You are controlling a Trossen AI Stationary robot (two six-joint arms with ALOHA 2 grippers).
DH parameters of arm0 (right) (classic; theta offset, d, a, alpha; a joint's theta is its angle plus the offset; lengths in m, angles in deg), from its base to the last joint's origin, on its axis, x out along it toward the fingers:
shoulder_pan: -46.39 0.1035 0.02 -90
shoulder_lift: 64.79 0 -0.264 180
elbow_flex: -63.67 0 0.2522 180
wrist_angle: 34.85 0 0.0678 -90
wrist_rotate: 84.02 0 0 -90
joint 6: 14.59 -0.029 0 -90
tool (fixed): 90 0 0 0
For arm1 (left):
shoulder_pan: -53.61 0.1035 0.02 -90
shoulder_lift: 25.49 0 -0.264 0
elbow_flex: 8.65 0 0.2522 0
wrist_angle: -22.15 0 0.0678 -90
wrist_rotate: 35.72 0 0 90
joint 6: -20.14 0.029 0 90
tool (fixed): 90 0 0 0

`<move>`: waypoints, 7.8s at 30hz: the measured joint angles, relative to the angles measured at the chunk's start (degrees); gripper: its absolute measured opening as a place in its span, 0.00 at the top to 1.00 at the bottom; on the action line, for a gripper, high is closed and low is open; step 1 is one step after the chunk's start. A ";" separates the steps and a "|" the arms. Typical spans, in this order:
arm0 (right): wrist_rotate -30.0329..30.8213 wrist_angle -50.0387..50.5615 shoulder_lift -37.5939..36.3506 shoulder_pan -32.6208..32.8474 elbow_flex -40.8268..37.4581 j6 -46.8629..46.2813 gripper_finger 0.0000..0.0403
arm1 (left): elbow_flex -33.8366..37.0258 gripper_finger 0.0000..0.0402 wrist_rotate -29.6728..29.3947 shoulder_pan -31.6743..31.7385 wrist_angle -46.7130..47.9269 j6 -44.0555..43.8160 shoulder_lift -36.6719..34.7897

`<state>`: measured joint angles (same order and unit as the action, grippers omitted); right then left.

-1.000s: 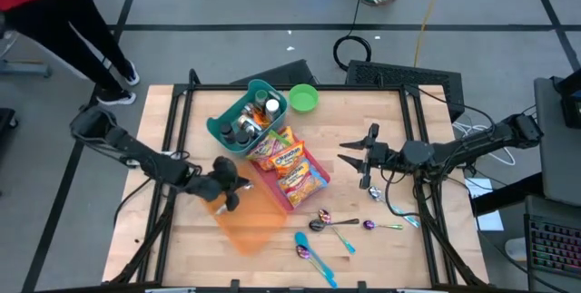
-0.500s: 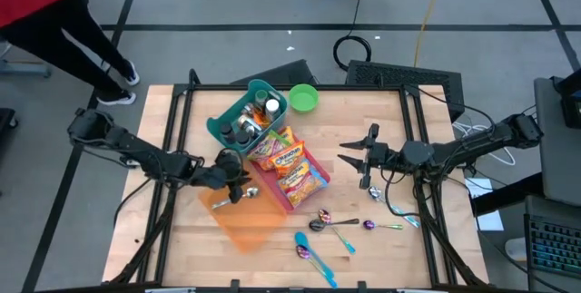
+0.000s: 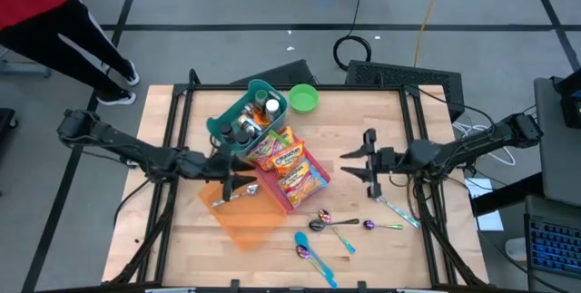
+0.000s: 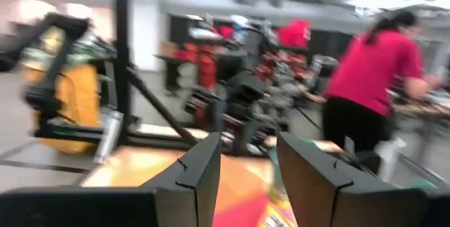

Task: Pick & Place Food Item
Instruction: Put the white blue spoon into the orange bin, then put the top right blue green spoon into the orange bin

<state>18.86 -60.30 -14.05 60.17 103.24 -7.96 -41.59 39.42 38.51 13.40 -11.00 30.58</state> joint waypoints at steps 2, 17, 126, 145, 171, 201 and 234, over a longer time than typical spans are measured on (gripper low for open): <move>-3.79 -1.25 -0.02 0.00 0.00 -0.07 0.67 | -0.01 0.47 0.06 -0.03 -2.67 3.55 -0.46; 8.50 42.75 3.16 9.31 14.64 -14.58 0.51 | -0.01 0.47 -1.98 1.96 -9.23 13.38 -0.50; 46.20 -34.23 32.44 1.16 5.97 42.78 1.00 | -50.14 0.35 -8.61 13.45 -9.23 39.91 43.19; 45.96 -34.19 32.34 1.66 5.97 43.50 0.99 | -50.14 0.96 -6.14 15.24 -7.07 37.07 43.19; 44.17 -21.59 15.29 10.11 1.89 20.41 0.63 | -39.04 0.98 -6.86 0.28 42.40 17.42 10.81; 43.91 -20.49 14.75 8.28 0.50 18.03 0.65 | -38.82 0.91 4.40 -5.96 76.49 13.67 12.20; 44.02 -20.21 14.64 9.27 0.57 17.67 0.65 | -38.84 0.51 0.08 -4.40 69.25 10.61 12.20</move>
<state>62.88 -80.51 0.59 69.43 103.80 9.72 -80.43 39.49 34.10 82.65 -0.39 42.78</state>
